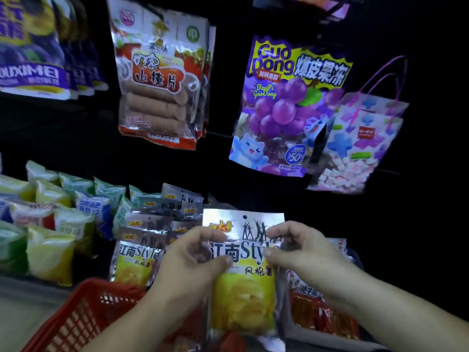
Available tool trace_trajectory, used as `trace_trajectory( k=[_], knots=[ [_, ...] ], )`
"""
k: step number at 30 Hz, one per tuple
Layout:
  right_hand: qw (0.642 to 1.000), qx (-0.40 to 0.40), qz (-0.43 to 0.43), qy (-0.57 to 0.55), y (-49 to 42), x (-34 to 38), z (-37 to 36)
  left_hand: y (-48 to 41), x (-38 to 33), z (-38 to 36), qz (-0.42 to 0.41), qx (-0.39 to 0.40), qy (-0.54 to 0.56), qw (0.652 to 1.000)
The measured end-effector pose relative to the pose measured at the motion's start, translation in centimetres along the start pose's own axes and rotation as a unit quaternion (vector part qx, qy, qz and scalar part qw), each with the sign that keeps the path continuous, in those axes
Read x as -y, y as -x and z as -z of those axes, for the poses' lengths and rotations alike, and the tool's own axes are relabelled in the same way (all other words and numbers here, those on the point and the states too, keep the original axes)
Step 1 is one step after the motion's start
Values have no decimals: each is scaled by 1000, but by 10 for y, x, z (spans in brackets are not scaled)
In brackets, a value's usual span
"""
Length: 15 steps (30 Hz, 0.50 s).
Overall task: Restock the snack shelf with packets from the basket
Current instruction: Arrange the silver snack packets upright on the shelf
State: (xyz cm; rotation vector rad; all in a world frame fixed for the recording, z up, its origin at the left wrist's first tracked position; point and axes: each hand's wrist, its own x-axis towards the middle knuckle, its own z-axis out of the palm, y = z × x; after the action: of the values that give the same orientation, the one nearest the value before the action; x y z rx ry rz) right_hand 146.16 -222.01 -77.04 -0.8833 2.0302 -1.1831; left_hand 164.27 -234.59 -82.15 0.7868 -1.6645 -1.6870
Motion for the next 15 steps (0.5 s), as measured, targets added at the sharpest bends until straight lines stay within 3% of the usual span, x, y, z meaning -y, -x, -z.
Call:
trace_trajectory(
  k=[4, 9, 12, 15],
  knots=[
    [998, 31, 38, -32, 37, 4, -28, 23, -12, 4, -7, -8, 30, 1000],
    [994, -5, 87, -59, 39, -4, -39, 32, -10, 1, -13, 25, 6, 1000],
    [992, 10, 85, -97, 34, -3, -39, 33, -16, 4, -21, -13, -18, 1000],
    [993, 48, 87, -61, 26, -2, -36, 30, -22, 12, -11, -45, 8, 999]
  ],
)
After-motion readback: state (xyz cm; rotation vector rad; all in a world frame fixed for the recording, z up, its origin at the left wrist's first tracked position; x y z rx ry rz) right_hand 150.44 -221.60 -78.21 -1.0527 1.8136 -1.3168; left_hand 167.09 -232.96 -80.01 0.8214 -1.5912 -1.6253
